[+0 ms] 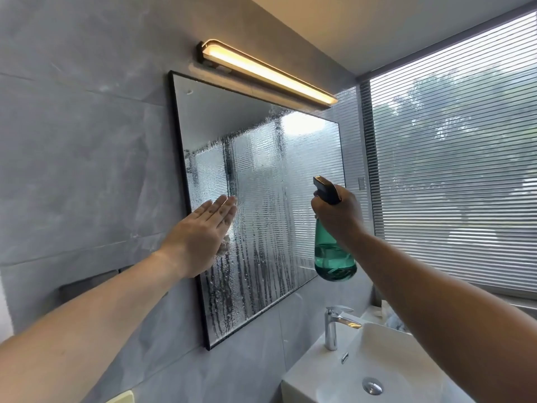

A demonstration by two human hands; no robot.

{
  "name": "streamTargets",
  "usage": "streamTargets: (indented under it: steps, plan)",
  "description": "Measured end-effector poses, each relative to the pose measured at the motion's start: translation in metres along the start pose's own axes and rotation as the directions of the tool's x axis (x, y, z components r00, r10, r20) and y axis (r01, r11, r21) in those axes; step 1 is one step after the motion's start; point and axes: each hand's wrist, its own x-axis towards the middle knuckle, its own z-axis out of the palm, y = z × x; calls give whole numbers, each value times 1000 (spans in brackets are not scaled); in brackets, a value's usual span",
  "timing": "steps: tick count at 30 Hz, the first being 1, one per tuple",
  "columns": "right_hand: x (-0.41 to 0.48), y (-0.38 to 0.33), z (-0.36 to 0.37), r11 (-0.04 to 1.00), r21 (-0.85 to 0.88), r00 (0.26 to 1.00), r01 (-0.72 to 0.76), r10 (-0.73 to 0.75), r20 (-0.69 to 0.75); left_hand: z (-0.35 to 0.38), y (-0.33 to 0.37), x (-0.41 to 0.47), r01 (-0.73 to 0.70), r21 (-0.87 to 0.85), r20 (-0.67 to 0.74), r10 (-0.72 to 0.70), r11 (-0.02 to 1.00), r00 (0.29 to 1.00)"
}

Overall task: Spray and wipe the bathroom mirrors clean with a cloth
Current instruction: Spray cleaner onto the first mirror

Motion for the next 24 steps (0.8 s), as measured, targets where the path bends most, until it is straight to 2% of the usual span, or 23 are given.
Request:
streamTargets:
  steps: [7, 15, 21, 24]
  plan:
    - [-13, 1, 2, 999, -31, 999, -10, 11, 41, 0, 0, -4, 15, -12, -9, -15, 1000, 1000]
    - [-21, -9, 9, 987, 157, 995, 44, -57, 80, 0, -6, -6, 30, 28, -10, -30, 999, 999]
    - [-17, -37, 6, 926, 377, 996, 22, -52, 69, -5, -7, -7, 26, -11, -5, -27, 1000, 1000]
    - [-15, -50, 2, 908, 418, 996, 18, -50, 67, -8, -8, -7, 39, -24, 7, -39, 999, 999]
